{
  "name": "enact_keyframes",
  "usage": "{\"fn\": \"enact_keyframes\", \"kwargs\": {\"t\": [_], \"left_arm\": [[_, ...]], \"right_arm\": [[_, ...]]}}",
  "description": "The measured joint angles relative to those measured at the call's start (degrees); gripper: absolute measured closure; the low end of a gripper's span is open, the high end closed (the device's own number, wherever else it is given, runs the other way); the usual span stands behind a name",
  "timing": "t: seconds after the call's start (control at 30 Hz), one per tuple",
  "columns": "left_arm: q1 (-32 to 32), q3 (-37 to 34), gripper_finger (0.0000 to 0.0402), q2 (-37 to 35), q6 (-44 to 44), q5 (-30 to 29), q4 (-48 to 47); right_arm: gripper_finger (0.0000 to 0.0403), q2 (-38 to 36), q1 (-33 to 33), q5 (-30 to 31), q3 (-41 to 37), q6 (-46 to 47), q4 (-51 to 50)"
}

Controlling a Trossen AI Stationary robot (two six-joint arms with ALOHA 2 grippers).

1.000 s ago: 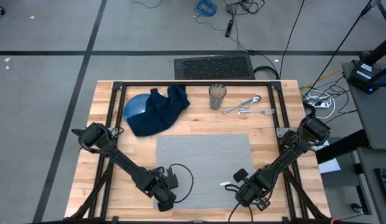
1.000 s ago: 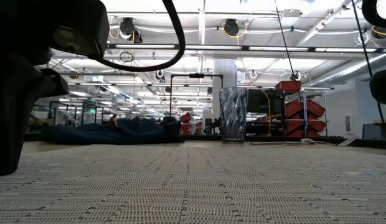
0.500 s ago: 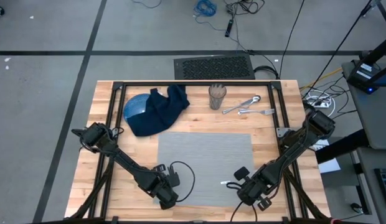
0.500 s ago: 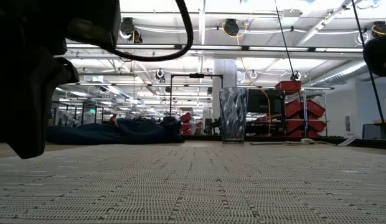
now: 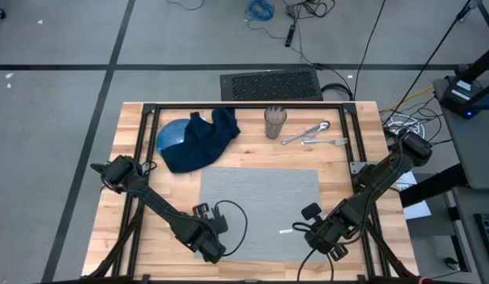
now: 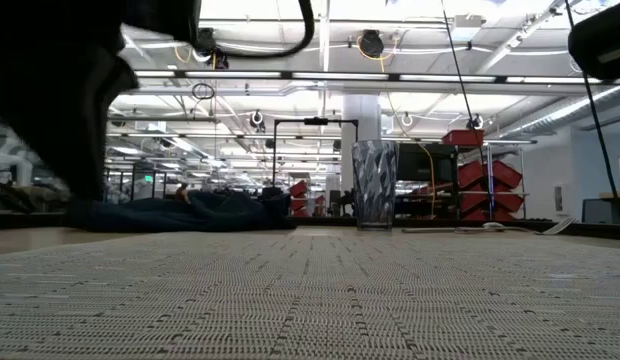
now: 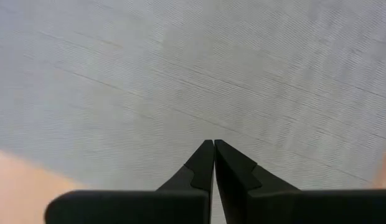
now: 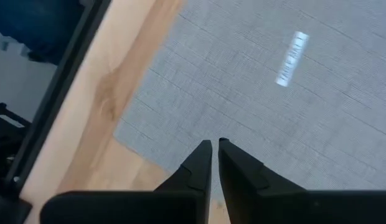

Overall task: Set table place
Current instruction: Fold the blue napkin

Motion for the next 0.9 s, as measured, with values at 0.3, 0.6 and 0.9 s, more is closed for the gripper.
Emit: {"fn": "enact_keyframes", "kwargs": {"t": [0.3, 0.6, 0.9], "left_arm": [[0.7, 4.9, 0.0402, -8.7, -1.3, -20.9, -13.2], [5.8, 5.0, 0.0400, -20.4, 8.6, -29.5, -14.2], [17.5, 5.0, 0.0337, -26.8, 27.0, -25.0, -6.9]], "right_arm": [[0.0387, -12.1, -0.6, 14.2, 0.0, 0.7, -6.9], [0.0367, -28.8, -3.4, 32.7, 0.0, -0.5, -11.0], [0.0228, -35.6, -13.1, 36.1, 0.0, -9.9, -8.5]]}}
